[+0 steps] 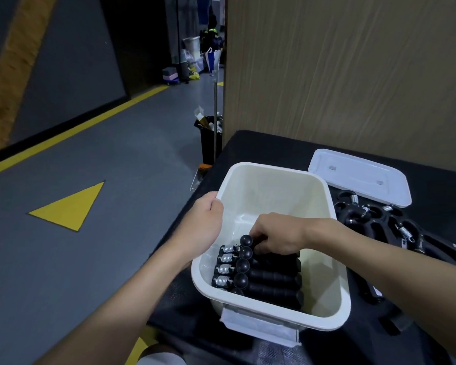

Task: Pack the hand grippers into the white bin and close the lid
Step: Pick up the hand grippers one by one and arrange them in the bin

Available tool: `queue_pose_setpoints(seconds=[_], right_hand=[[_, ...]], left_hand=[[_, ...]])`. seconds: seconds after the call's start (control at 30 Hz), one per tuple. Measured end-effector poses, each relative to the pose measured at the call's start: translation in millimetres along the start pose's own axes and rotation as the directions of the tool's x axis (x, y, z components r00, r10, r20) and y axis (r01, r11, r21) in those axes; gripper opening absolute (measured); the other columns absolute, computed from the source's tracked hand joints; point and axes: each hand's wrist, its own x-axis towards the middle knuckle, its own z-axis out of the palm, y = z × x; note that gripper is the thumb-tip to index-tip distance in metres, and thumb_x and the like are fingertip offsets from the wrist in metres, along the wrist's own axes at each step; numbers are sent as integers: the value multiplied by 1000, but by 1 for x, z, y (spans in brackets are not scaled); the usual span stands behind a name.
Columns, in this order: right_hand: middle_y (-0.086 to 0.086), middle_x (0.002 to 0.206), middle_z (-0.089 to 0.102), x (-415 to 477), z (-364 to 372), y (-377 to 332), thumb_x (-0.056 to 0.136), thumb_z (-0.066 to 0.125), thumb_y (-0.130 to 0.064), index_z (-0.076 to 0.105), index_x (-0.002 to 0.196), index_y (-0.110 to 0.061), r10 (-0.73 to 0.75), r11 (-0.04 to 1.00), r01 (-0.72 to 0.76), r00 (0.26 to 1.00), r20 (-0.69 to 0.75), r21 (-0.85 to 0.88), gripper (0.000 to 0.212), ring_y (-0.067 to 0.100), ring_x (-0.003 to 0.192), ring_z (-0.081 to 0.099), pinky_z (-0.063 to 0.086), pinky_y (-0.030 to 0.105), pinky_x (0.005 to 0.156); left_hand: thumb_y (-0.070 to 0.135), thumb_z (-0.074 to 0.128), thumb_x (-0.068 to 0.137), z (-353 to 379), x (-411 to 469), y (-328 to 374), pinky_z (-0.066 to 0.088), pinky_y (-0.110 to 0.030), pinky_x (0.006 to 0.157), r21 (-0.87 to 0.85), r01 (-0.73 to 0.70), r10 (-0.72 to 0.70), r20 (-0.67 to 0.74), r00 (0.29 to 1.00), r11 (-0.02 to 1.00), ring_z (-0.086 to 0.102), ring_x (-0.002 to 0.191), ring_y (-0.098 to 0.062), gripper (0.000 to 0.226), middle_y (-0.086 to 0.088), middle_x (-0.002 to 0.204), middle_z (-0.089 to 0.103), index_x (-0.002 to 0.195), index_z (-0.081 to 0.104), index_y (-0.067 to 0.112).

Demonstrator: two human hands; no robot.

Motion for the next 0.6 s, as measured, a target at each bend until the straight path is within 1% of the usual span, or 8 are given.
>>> queue_pose_setpoints(seconds=[0.13,0.2,0.3,0.33,0.43,0.5,0.53,0.6], right_hand=[[-3,85,64,0,1,0,89,65,-18,73,104,-16,25,1000,-25,1000,-15,15,17,17,83,57,42,25,74],[-1,90,67,0,0,0,89,66,-19,73,105,-16,37,999,-36,999,-18,11,18,17,84,58,44,25,75],[1,91,68,-2,1,-2,89,65,-18,72,106,-15,35,999,-36,999,-31,-19,19,17,82,55,40,23,73],[3,94,69,-2,2,-3,89,64,-17,72,107,-15,33,999,-34,999,-32,-26,20,18,83,56,40,23,73],[7,107,72,-7,1,-3,91,63,-18,71,112,-13,32,999,-34,999,-44,-36,24,23,95,63,48,28,81],[5,114,70,-15,-3,-2,92,63,-22,67,120,-13,49,999,-51,995,-91,-20,30,21,101,63,48,28,88],[4,116,69,-20,-6,-2,93,62,-23,65,123,-13,57,998,-58,991,-124,-7,32,20,102,62,47,27,89],[1,115,69,-34,-14,-3,94,61,-24,65,123,-13,50,999,-47,979,-197,21,31,14,96,60,47,23,88]], left_hand=[[16,30,97,1,-1,2,33,-32,60,49,-41,42,-17,999,998,36,59,-14,26,4,67,41,82,48,5],[13,30,98,2,-1,3,32,-31,59,64,-54,56,-29,998,996,35,59,-14,26,4,66,40,77,45,9],[11,30,98,3,-1,5,29,-30,56,95,-64,69,-50,996,993,33,58,-13,29,6,64,36,70,37,16],[10,30,98,3,-2,6,29,-30,55,107,-62,68,-54,996,992,32,57,-12,31,7,64,35,69,35,17],[11,29,99,3,-3,8,30,-30,55,140,-61,69,-48,997,988,33,59,-13,31,5,66,37,70,36,17],[12,29,99,2,-3,8,32,-31,58,147,-56,62,-39,997,988,35,61,-13,29,3,68,38,72,37,16],[12,28,99,2,-3,8,32,-31,58,148,-53,59,-37,998,988,35,61,-14,28,2,69,38,72,38,16],[13,28,99,2,-3,9,33,-31,58,156,-47,53,-34,998,987,35,61,-14,29,2,68,39,72,38,16]])
